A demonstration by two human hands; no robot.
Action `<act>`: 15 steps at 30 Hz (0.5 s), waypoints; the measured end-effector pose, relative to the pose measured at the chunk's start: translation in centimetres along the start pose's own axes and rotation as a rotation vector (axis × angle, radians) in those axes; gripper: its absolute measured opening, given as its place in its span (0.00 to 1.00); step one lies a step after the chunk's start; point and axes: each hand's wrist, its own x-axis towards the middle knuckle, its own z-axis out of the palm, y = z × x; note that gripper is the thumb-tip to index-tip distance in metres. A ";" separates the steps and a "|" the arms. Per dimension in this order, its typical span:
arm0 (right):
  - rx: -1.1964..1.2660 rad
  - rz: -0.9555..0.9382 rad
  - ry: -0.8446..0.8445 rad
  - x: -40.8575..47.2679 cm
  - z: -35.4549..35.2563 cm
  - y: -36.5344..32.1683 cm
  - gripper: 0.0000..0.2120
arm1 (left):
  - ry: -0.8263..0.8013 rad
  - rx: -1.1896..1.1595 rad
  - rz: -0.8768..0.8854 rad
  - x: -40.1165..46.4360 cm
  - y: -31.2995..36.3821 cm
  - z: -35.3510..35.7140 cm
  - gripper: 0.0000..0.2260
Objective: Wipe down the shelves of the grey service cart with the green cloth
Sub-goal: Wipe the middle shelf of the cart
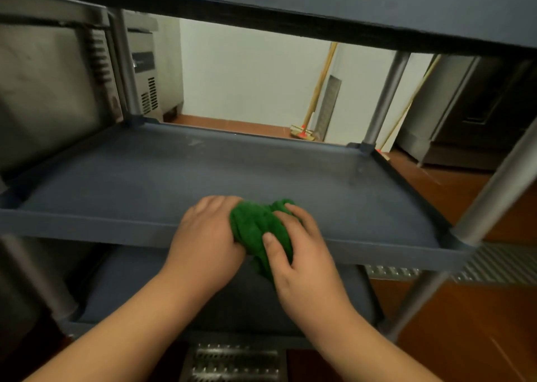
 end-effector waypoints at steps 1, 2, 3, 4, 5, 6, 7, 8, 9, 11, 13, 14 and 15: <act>0.001 0.005 -0.004 0.0 0.0 0.3 0.25 | -0.002 0.008 0.001 0.1 0.1 0.4 0.22; 0.002 0.007 -0.008 0.1 -0.1 0.7 0.24 | -0.004 0.010 -0.002 0.3 0.2 0.6 0.22; 0.000 0.007 -0.011 0.3 -0.2 1.0 0.23 | -0.004 0.009 -0.008 0.4 0.3 0.9 0.22; -0.001 0.009 -0.012 0.5 -0.4 1.2 0.22 | -0.003 0.010 -0.009 0.6 0.5 1.0 0.21; 0.000 0.015 -0.009 0.7 -0.7 1.4 0.22 | -0.004 0.010 -0.003 0.9 0.6 1.1 0.20; 0.000 0.017 -0.003 0.9 -1.0 1.6 0.22 | -0.007 0.010 0.005 1.2 0.8 1.2 0.19; -0.001 0.018 0.005 1.1 -1.2 1.8 0.22 | -0.007 0.009 0.012 1.7 0.9 1.3 0.19; -0.003 0.018 0.015 1.3 -1.4 1.9 0.22 | -0.006 0.011 0.016 2.1 1.0 1.4 0.19; -0.004 0.018 0.028 1.6 -1.5 2.1 0.21 | -0.004 0.016 0.018 2.6 1.1 1.6 0.18; -0.020 0.013 0.057 2.2 -1.9 2.5 0.21 | 0.001 0.027 0.016 3.2 1.1 2.0 0.17; -0.048 0.001 0.083 3.0 -2.5 2.9 0.21 | 0.022 0.027 0.013 3.4 1.2 2.6 0.14; -0.063 0.002 0.100 3.5 -2.7 3.1 0.21 | 0.026 0.023 0.009 3.5 1.2 2.7 0.13; -0.083 0.007 0.116 4.0 -3.0 3.3 0.21 | 0.022 0.017 0.004 3.5 1.2 2.9 0.13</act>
